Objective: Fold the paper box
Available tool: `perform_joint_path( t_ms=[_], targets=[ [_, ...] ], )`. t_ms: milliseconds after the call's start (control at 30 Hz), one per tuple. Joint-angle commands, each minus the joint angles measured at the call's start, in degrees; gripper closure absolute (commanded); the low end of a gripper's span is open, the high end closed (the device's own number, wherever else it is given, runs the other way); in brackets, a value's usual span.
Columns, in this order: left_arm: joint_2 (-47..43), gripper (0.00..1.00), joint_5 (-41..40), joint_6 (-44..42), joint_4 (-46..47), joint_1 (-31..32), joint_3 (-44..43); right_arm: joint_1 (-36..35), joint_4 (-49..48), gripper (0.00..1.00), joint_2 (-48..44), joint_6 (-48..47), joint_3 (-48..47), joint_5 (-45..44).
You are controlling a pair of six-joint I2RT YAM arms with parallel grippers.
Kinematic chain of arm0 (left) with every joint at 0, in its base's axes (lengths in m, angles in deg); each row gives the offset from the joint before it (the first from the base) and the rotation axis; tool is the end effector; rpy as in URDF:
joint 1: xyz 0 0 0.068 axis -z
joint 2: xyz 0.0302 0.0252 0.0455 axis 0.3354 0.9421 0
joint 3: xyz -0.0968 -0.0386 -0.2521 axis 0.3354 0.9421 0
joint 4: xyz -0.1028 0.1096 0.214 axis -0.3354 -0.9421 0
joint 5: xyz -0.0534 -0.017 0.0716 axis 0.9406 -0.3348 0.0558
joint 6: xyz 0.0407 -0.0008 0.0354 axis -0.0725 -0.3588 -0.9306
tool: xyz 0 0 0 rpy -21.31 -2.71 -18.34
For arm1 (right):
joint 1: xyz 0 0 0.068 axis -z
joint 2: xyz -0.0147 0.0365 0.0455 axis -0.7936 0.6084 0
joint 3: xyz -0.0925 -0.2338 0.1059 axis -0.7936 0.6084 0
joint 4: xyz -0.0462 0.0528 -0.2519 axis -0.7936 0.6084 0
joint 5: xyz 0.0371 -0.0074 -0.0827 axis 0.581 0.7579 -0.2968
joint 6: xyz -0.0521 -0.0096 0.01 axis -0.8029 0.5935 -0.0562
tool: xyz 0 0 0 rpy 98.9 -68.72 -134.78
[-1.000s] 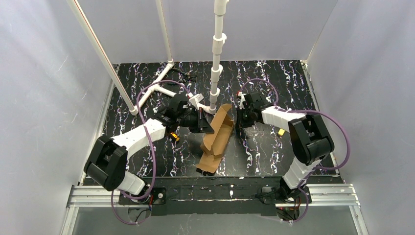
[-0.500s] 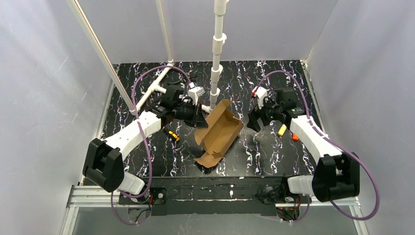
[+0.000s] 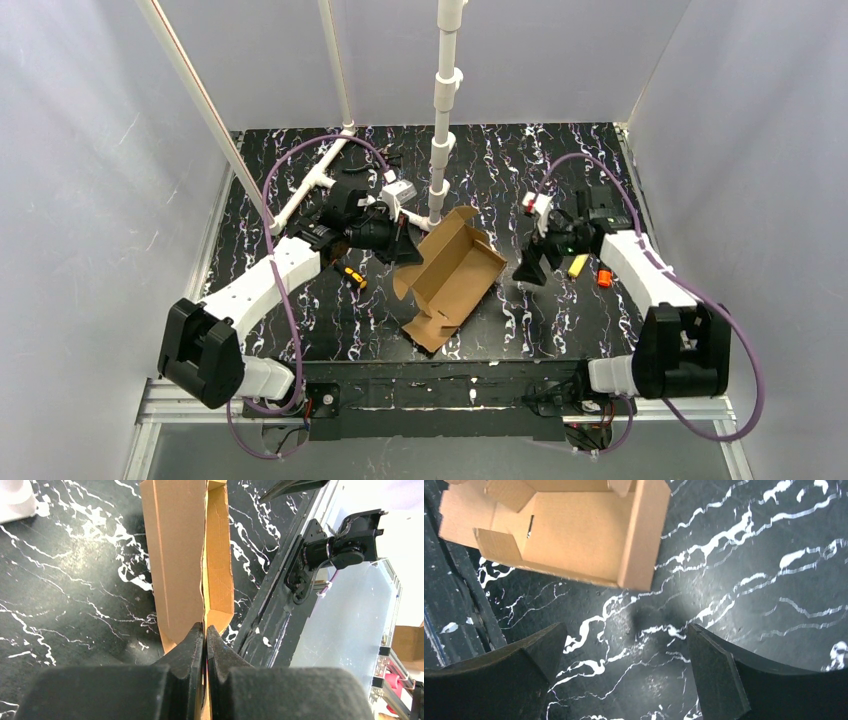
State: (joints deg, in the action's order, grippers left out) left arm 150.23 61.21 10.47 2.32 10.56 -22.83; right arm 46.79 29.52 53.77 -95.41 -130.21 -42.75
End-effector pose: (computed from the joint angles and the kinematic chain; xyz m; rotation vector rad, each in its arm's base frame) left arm 0.2478 -0.1705 0.2939 0.8192 2.0338 -1.1374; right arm 0.2562 0.0504 0.2389 -1.2017 2.0135 0.6870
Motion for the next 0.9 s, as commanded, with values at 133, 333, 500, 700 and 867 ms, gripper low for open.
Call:
perform_joint_path(
  t_ms=[133, 333, 500, 700, 867],
  targets=[
    [0.9, 1.0, 0.8, -0.5, -2.0, -0.1, -0.5, 8.1, -1.7, 0.02, -5.5, -4.7, 4.4, 5.8],
    [1.6, 1.0, 1.1, 0.4, -1.8, -0.1, -0.2, 8.4, 2.3, 0.02, -2.6, -10.1, 3.6, 6.7],
    [2.3, 1.0, -1.1, -1.0, -1.3, -0.1, 0.4, 9.2, 2.5, 0.02, -1.4, -11.7, 3.7, 5.3],
    [1.5, 1.0, -2.1, -1.0, -1.2, -0.1, -0.2, 9.4, 2.2, 0.02, -4.7, -11.3, 4.5, 6.0],
    [-1.0, 1.0, 0.4, 0.2, 0.7, -0.1, 1.7, 9.5, -3.3, 0.02, -10.4, -5.7, 7.1, 8.2]
  ],
)
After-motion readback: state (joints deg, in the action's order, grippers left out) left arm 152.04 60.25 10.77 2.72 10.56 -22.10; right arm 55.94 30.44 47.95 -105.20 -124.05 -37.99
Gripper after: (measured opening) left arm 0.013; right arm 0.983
